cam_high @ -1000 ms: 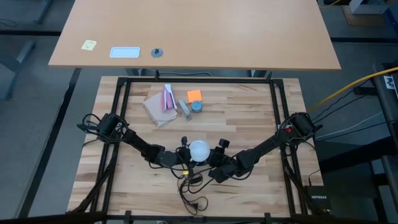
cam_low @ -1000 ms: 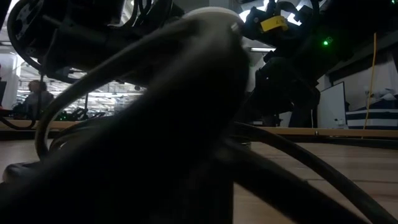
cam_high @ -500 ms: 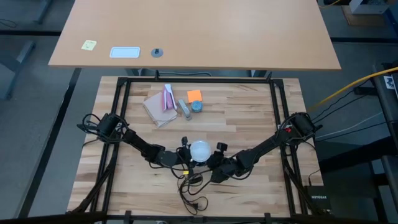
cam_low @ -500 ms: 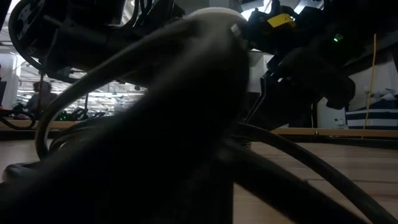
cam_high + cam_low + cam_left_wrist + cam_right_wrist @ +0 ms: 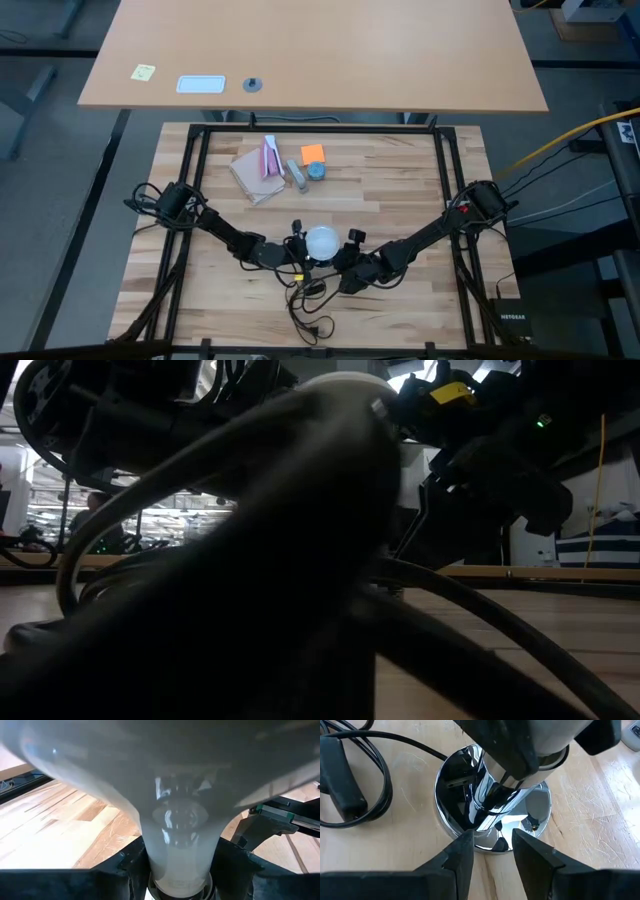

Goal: Screw lightbulb
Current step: Insert the white lightbulb into the silver lamp

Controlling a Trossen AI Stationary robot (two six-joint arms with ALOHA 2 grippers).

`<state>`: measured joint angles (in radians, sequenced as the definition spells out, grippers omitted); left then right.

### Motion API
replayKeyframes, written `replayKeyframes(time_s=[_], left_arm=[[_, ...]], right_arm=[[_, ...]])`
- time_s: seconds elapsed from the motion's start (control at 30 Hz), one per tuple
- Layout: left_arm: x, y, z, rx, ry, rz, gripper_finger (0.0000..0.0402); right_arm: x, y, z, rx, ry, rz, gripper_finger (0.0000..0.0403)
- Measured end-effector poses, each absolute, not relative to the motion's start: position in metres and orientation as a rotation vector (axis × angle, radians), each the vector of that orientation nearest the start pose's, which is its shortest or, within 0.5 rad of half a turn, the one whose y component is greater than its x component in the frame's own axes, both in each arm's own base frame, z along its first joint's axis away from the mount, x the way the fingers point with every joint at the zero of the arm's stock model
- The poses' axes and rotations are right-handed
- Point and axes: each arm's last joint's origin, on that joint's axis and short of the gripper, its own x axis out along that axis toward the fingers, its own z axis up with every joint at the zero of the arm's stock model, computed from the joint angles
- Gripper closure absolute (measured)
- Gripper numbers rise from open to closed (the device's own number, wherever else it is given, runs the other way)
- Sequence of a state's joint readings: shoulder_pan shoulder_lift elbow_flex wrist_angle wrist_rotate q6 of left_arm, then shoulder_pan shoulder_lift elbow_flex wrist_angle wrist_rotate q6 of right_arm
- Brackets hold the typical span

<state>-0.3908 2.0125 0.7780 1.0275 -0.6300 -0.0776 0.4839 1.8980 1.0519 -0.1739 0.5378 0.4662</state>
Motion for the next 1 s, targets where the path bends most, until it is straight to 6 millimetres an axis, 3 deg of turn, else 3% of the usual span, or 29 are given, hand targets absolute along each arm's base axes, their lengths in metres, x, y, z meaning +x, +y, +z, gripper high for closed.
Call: replayKeyframes(time_s=[0.43, 0.77, 1.0], left_arm=[[0.3389, -0.1211, 0.1118, -0.016, 0.164, 0.250, 0.0228], [0.3385, -0.1219, 0.1119, 0.026, 0.169, 0.247, 0.0139], [0.3384, -0.1223, 0.1119, 0.015, 0.167, 0.246, 0.0128]], right_arm=[[0.3262, 0.1542, 0.1311, -0.072, 0.837, -0.266, 0.0265], [0.3262, 0.1542, 0.1311, -0.072, 0.838, -0.266, 0.0265], [0.3262, 0.1542, 0.1311, -0.072, 0.838, -0.266, 0.0265]])
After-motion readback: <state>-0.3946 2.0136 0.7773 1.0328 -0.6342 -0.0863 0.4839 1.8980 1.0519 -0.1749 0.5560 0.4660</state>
